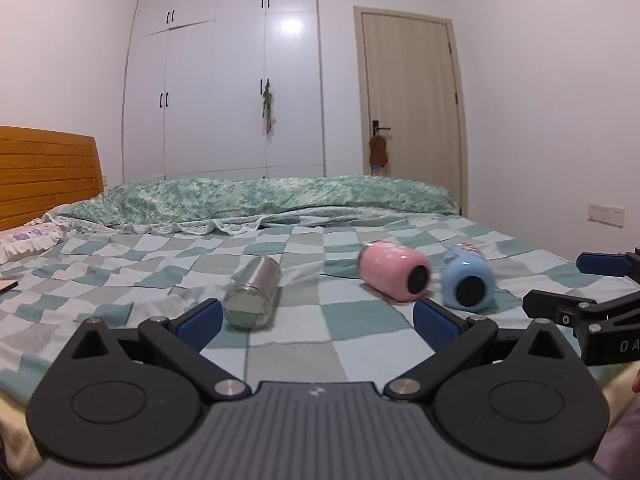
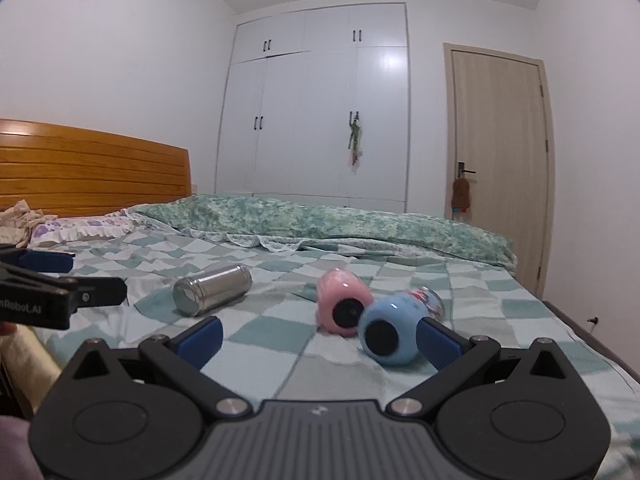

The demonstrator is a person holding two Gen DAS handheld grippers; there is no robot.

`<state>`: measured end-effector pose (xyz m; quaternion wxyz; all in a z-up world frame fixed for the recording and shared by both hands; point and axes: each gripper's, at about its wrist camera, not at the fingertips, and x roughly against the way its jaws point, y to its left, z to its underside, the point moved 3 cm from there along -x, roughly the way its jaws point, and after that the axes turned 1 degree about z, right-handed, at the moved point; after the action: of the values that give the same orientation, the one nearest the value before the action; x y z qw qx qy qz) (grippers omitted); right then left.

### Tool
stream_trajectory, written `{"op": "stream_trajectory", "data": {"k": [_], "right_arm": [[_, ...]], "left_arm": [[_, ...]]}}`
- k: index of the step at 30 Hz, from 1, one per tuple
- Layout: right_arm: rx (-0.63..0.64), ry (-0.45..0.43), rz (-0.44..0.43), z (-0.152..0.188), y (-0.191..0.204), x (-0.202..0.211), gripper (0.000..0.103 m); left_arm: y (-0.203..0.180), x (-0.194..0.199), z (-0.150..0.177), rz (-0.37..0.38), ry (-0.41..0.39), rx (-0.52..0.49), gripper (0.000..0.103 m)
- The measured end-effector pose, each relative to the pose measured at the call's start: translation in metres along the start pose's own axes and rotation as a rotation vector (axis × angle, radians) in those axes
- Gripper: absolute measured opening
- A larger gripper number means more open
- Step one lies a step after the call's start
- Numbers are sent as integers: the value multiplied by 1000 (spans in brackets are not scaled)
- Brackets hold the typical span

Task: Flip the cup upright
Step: 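Move the left tool down to the silver cup and close around it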

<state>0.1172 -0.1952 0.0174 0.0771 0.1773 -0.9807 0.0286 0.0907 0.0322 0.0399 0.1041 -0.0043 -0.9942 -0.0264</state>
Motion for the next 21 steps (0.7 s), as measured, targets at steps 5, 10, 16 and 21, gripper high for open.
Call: {"op": "stream_trajectory", "data": {"k": [5, 10, 16, 21], "right_arm": [[2, 13, -36, -14, 4, -42, 103], [1, 25, -64, -27, 7, -85, 103], [18, 52, -93, -39, 8, -139, 103], [47, 87, -119, -44, 12, -183, 103]], "left_arm": [[18, -37, -21, -20, 65, -17, 103], [30, -80, -39, -39, 135, -74, 103], [44, -143, -50, -42, 266, -109, 103], [54, -198, -50, -56, 401, -147, 103]]}}
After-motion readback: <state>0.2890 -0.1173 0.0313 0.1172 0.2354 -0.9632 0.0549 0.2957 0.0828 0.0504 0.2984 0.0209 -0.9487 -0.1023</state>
